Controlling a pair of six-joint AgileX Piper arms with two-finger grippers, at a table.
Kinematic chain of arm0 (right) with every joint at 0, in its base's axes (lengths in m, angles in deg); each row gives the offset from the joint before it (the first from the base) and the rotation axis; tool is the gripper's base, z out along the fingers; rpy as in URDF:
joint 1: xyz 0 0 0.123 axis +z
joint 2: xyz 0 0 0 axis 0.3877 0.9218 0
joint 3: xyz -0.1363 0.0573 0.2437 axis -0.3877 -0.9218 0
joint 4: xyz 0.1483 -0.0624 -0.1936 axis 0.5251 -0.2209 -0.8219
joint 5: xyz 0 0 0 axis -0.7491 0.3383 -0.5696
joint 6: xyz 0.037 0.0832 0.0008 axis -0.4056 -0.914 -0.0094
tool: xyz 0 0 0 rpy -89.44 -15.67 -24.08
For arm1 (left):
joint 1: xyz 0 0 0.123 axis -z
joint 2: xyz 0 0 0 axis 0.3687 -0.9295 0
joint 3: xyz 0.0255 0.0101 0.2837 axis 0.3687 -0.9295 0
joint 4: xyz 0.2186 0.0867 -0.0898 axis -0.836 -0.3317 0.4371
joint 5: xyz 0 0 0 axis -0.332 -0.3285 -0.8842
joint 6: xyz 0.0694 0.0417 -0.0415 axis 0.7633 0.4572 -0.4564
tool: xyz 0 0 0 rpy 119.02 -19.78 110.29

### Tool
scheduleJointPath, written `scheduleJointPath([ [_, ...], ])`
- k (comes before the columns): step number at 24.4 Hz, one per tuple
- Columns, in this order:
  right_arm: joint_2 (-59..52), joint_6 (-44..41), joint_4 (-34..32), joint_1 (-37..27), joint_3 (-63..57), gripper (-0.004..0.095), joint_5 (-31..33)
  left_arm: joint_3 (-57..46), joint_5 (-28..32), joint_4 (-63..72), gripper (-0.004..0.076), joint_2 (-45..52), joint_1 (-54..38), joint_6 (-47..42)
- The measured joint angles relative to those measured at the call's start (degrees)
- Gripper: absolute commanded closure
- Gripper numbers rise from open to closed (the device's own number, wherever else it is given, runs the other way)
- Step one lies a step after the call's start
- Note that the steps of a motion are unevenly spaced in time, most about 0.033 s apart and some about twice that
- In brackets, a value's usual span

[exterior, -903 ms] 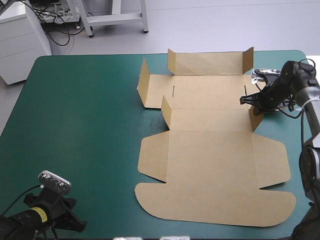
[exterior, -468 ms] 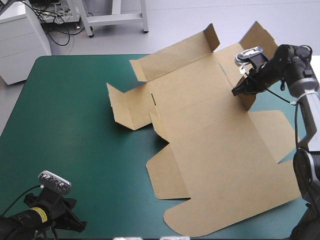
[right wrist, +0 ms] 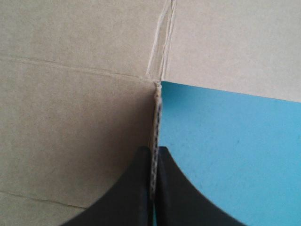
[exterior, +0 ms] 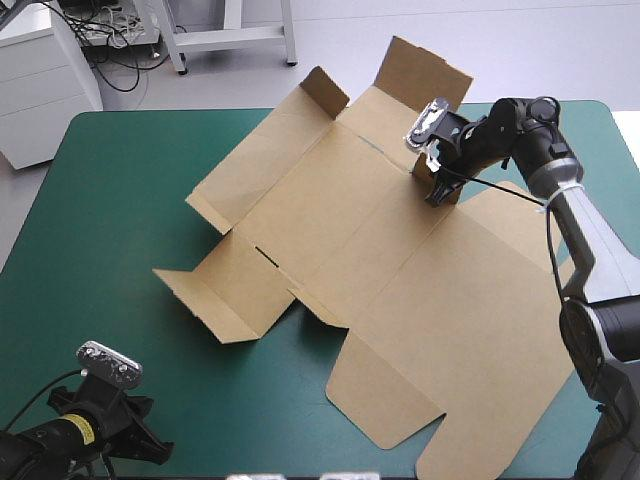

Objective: Fold the box

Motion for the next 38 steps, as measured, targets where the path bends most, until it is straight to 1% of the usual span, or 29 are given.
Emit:
scheduleJointPath([
  [5, 0.9, 10.5, 3.6, 3.0, 0.2, 0.0932, -2.4, 0.0, 0.0, 0.0, 0.0756, 0.0, 0.0, 0.0],
  [13, 1.4, 26.8, 11.2, 9.0, 0.2, 0.0932, -9.0, 0.0, 0.0, 0.0, 0.0756, 0.0, 0.0, 0.0],
  [18, 3.7, 32.1, 13.8, 12.0, 0.5, 0.0932, -10.6, 0.0, 0.0, 0.0, 0.0756, 0.0, 0.0, 0.0],
  [24, 7.8, 33.3, 14.0, 13.5, 0.5, 0.0929, -11.7, 0.0, 0.0, 0.0, 0.0756, 0.0, 0.0, 0.0],
  [25, 8.3, 33.5, 14.0, 13.7, 0.5, 0.0912, -11.9, 0.0, 0.0, 0.0, 0.0756, 0.0, 0.0, 0.0],
  [26, 8.4, 33.6, 13.9, 13.7, 0.5, 0.0881, -11.9, 0.0, 0.0, 0.0, 0.0756, 0.0, 0.0, 0.0],
  [28, 8.4, 33.8, 13.9, 13.7, 0.5, 0.0708, -12.0, 0.0, 0.0, 0.0, 0.0756, 0.0, 0.0, 0.0],
  [30, 8.4, 33.8, 14.0, 13.7, 0.5, 0.0419, -12.5, 0.0, 0.0, 0.0, 0.0756, 0.0, 0.0, 0.0],
  [31, 8.4, 33.8, 14.0, 13.7, 0.5, 0.0246, -12.6, 0.0, 0.0, 0.0, 0.0756, 0.0, 0.0, 0.0],
  [32, 8.4, 33.8, 14.0, 13.7, 0.5, 0.0127, -12.6, 0.0, 0.0, 0.0, 0.0756, 0.0, 0.0, 0.0],
  [33, 8.4, 33.8, 14.0, 13.7, 0.5, 0.0048, -12.7, 0.0, 0.0, 0.0, 0.0756, 0.0, 0.0, 0.0],
  [38, 8.4, 32.7, 14.0, 13.7, 0.5, 0.005, -13.0, 0.0, 0.0, 0.0, 0.0756, 0.0, 0.0, 0.0],
])
